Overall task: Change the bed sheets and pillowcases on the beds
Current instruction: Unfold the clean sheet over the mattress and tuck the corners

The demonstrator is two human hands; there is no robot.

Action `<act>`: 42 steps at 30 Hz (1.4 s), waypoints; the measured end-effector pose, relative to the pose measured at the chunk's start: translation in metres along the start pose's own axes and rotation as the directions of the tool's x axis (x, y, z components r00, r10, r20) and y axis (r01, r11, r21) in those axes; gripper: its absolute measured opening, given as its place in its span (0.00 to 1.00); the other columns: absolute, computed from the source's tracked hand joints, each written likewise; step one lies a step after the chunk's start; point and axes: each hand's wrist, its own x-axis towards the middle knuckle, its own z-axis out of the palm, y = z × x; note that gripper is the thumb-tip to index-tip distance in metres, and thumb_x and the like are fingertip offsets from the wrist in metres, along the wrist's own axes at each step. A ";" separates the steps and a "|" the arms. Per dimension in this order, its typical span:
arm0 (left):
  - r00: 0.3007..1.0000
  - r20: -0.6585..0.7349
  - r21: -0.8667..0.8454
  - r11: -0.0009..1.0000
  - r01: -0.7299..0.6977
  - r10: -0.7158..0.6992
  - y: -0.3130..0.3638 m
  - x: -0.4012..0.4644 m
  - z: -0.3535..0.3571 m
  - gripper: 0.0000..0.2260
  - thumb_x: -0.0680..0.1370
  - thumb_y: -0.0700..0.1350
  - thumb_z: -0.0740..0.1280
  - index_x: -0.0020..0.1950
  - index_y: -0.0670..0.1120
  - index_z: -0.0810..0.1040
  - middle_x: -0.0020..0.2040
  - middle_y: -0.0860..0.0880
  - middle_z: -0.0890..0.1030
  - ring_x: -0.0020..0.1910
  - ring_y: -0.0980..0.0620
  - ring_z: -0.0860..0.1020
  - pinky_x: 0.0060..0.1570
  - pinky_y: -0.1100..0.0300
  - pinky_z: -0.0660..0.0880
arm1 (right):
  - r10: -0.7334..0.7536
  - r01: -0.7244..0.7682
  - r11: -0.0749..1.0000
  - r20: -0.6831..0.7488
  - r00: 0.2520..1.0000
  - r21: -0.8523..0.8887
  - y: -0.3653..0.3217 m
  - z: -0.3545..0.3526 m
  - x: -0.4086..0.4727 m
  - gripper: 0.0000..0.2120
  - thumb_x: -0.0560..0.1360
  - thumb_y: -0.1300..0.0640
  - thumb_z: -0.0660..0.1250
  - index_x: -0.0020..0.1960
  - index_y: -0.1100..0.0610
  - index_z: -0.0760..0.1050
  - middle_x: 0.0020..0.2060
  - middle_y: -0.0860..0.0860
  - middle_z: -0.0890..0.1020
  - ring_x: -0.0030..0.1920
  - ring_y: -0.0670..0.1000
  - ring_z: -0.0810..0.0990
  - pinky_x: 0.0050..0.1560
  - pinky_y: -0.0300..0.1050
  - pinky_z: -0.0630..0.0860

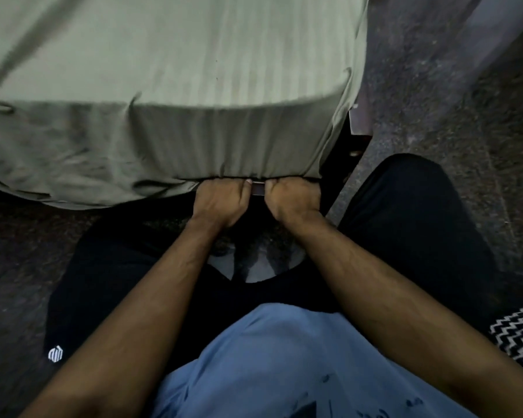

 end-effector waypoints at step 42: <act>0.973 -0.020 -0.059 0.971 0.230 -0.232 -0.176 -0.073 0.006 0.27 0.77 0.54 0.48 0.62 0.41 0.77 0.58 0.37 0.80 0.58 0.38 0.77 0.59 0.48 0.73 | -0.444 0.427 0.887 0.072 0.893 0.178 -0.175 0.009 0.053 0.28 0.79 0.36 0.60 0.68 0.56 0.77 0.65 0.59 0.78 0.67 0.60 0.75 0.68 0.50 0.69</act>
